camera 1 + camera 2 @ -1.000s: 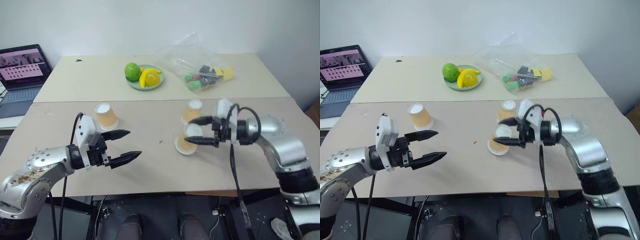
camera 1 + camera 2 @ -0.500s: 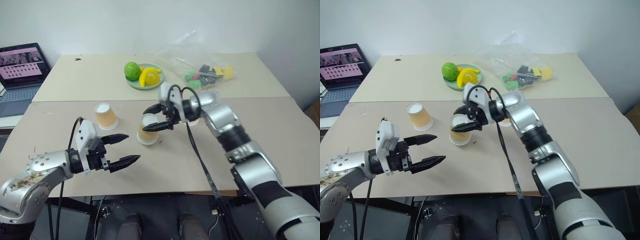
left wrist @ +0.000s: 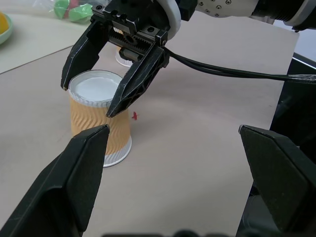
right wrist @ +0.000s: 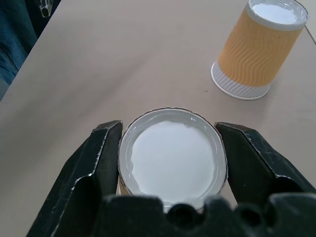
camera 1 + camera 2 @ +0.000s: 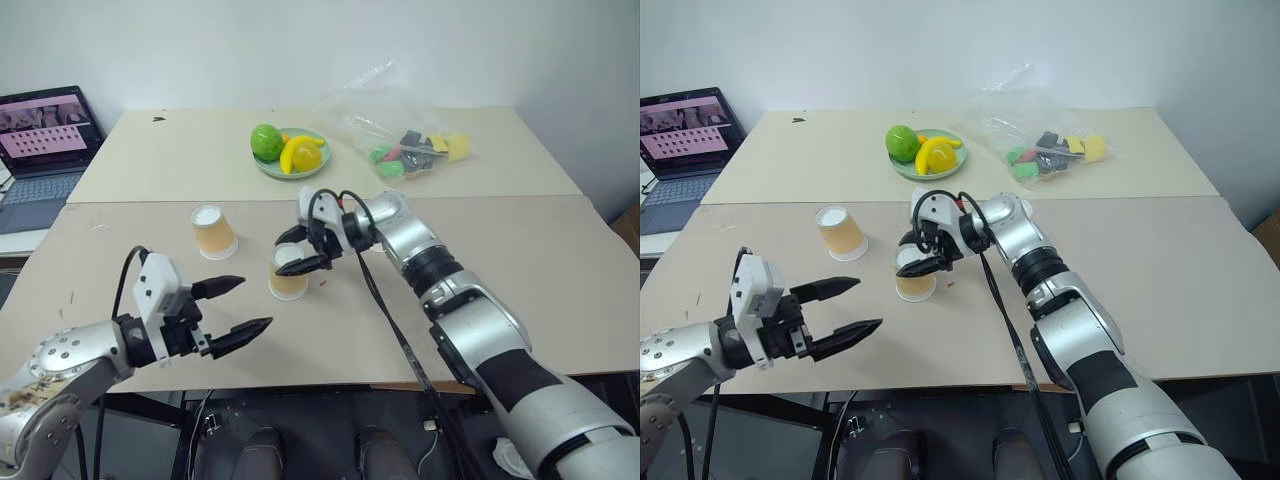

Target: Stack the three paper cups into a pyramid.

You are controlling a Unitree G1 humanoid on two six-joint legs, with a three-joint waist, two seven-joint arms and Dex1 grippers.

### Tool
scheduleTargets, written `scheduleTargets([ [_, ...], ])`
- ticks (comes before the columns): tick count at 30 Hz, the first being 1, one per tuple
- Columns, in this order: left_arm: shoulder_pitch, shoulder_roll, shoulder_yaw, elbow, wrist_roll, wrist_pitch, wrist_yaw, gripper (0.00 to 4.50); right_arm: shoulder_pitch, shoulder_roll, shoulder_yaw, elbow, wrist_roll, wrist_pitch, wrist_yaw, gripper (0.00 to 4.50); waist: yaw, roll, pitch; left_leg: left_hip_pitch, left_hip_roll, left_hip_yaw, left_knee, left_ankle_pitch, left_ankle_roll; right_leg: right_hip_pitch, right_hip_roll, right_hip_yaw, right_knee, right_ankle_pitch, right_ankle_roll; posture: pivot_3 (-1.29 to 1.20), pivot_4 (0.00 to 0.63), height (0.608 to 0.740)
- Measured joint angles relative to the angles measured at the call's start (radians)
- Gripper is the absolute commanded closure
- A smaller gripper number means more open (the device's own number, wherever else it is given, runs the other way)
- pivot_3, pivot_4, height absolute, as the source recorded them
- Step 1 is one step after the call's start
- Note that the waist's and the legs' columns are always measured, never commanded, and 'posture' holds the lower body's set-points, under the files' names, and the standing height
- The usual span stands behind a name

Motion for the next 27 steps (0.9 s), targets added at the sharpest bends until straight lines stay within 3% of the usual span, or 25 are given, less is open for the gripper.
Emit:
scheduleTargets([
  [1, 0.000, 0.000, 0.000, 0.000, -0.003, 0.000, 0.003, 0.00, -0.005, 0.003, -0.007, 0.005, -0.001, -0.001, 0.000, 0.06, 0.000, 0.000, 0.000, 0.000, 0.000, 0.000, 0.000, 0.000, 0.000, 0.000, 0.000, 0.000, 0.000, 0.000, 0.000, 0.00, 0.150, 0.740],
  [13, -0.011, -0.032, -0.009, 0.001, 0.041, -0.028, 0.031, 0.00, -0.009, -0.029, -0.060, -0.073, -0.005, 0.013, -0.009, 0.06, -0.008, 0.000, 0.000, 0.000, 0.000, 0.000, 0.000, 0.000, 0.000, 0.000, 0.000, 0.000, 0.000, 0.000, 0.000, 0.00, 0.150, 0.740],
  [21, -0.011, -0.059, -0.043, 0.003, 0.076, -0.039, 0.035, 0.00, 0.211, -0.239, -0.119, -0.578, 0.083, 0.283, 0.055, 0.06, 0.009, 0.000, 0.000, -0.001, 0.000, 0.000, 0.000, 0.000, 0.000, 0.000, -0.001, 0.000, -0.001, 0.000, 0.000, 0.00, 0.150, 0.740],
  [25, -0.011, -0.068, -0.058, 0.003, 0.102, -0.057, 0.032, 0.00, 0.373, -0.426, -0.224, -0.837, 0.137, 0.474, -0.002, 0.06, 0.011, 0.000, 0.000, -0.001, 0.000, 0.000, 0.000, 0.000, 0.000, 0.001, -0.001, 0.000, -0.002, 0.000, 0.000, 0.00, 0.150, 0.740],
  [27, -0.010, -0.071, -0.063, 0.007, 0.104, -0.060, 0.033, 0.00, 0.408, -0.463, -0.274, -0.868, 0.151, 0.520, -0.037, 0.06, 0.010, 0.000, 0.000, -0.001, -0.001, 0.000, 0.000, 0.000, 0.000, 0.001, -0.001, 0.000, -0.003, 0.000, 0.000, 0.00, 0.150, 0.740],
])
